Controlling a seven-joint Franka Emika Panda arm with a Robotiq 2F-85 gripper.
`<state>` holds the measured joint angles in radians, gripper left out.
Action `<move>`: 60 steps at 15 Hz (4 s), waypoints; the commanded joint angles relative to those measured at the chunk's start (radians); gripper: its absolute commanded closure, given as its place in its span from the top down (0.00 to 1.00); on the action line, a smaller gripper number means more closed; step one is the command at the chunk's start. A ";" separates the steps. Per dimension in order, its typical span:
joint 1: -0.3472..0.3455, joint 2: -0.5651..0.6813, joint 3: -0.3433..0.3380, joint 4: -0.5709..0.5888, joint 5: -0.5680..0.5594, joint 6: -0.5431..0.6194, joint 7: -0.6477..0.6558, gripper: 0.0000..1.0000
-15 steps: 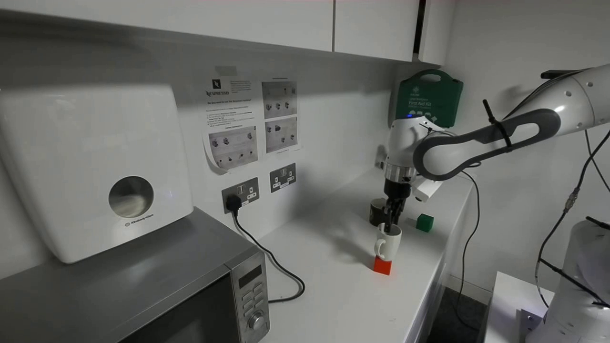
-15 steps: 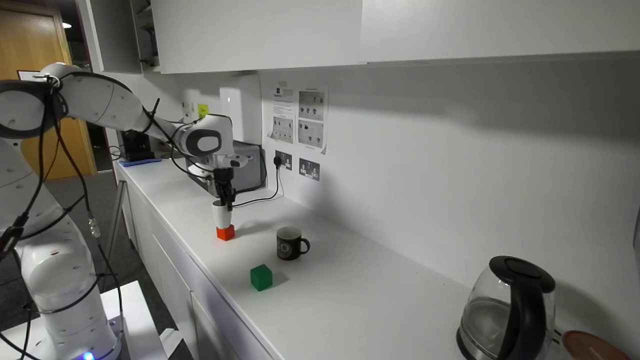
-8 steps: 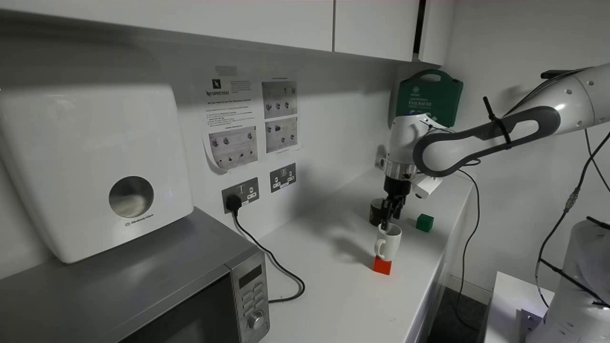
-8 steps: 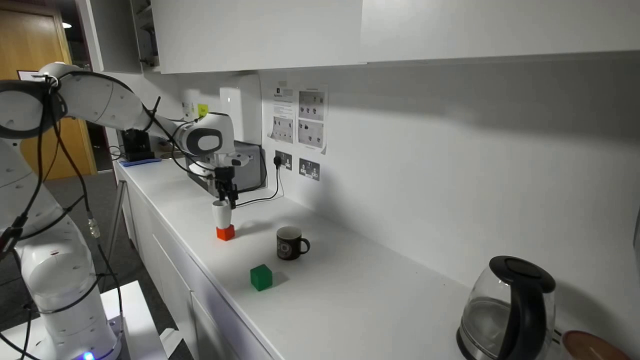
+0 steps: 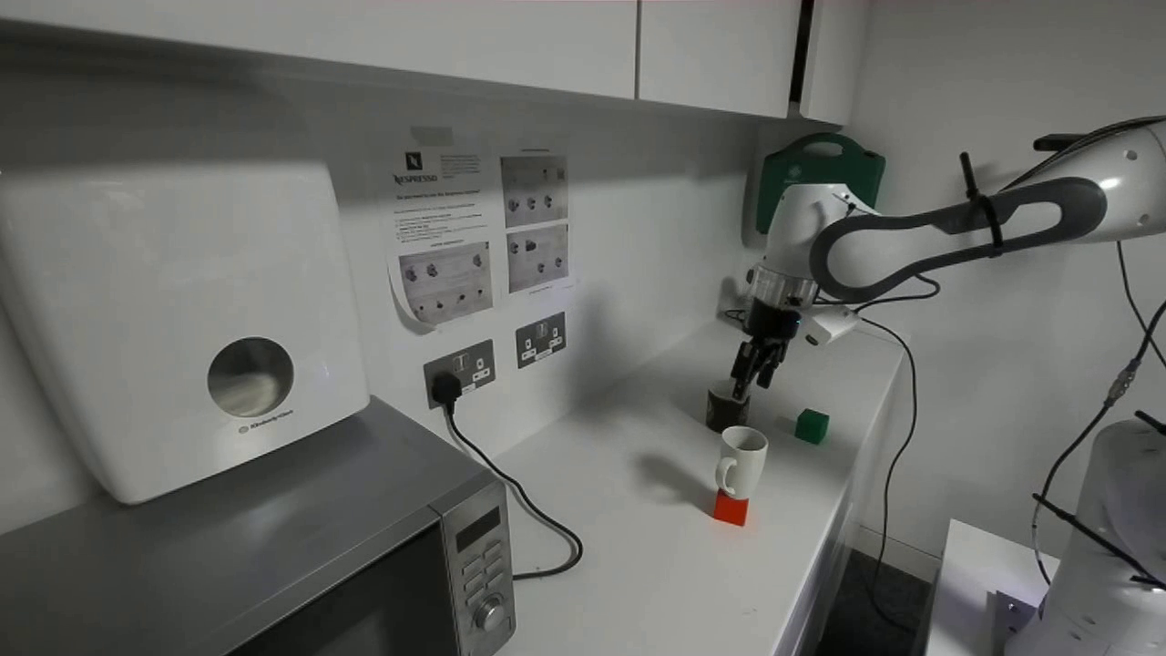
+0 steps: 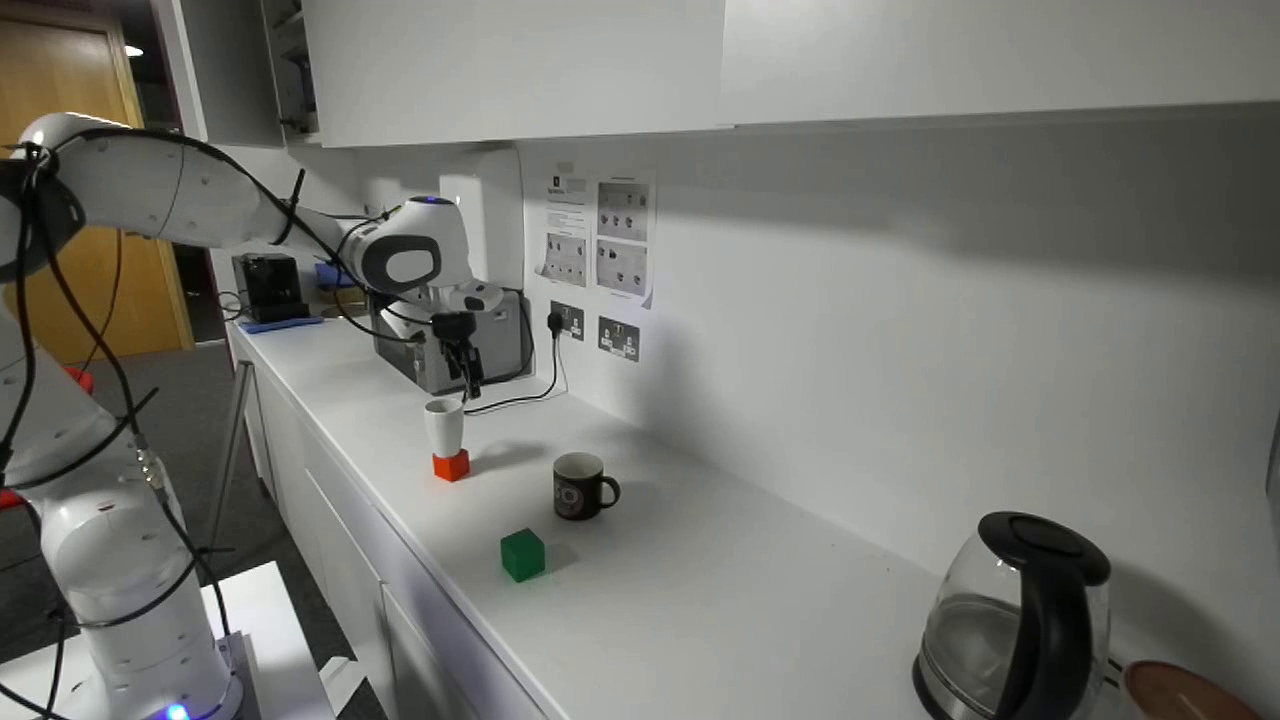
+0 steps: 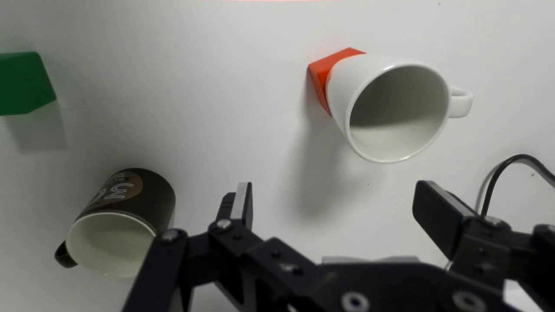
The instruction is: Pick up the white cup and put it on the orange object, then put up the black cup and put it on the green object
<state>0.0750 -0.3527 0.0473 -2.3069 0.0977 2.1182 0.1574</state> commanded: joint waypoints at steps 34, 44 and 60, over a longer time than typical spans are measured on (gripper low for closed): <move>-0.027 0.082 0.000 0.062 -0.062 0.043 -0.088 1.00; -0.049 0.162 -0.065 0.008 -0.084 0.252 -0.303 1.00; -0.105 0.281 -0.124 0.046 -0.242 0.304 -0.635 1.00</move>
<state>-0.0171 -0.0861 -0.0684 -2.2795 -0.1169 2.4178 -0.3978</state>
